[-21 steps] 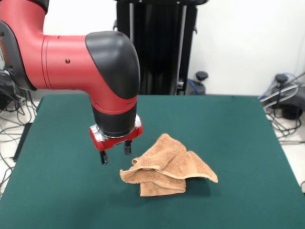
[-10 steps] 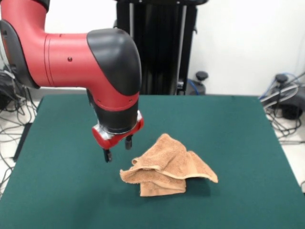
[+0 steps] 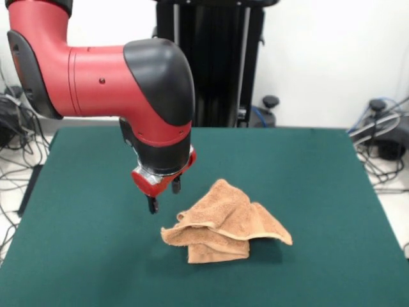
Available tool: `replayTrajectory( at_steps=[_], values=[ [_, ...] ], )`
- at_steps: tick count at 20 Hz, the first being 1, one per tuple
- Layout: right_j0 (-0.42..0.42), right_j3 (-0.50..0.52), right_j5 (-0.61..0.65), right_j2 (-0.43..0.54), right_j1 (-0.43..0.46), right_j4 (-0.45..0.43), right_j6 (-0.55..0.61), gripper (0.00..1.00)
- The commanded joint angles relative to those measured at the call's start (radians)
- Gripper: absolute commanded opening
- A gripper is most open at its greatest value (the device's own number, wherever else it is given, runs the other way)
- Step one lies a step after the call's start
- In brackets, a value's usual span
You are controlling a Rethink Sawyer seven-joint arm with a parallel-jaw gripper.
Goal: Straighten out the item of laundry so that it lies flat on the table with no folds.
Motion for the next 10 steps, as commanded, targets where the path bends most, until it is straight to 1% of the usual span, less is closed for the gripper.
replayTrajectory(
  at_steps=[1, 6, 10],
  values=[
    [-0.023, 0.087, 0.014, 0.044, 0.030, -0.022, -0.175, 1.00],
    [-0.040, 0.099, -0.006, 0.054, 0.033, -0.033, -0.212, 1.00],
    [-0.068, 0.134, -0.069, 0.078, 0.022, -0.039, -0.204, 1.00]
  ],
)
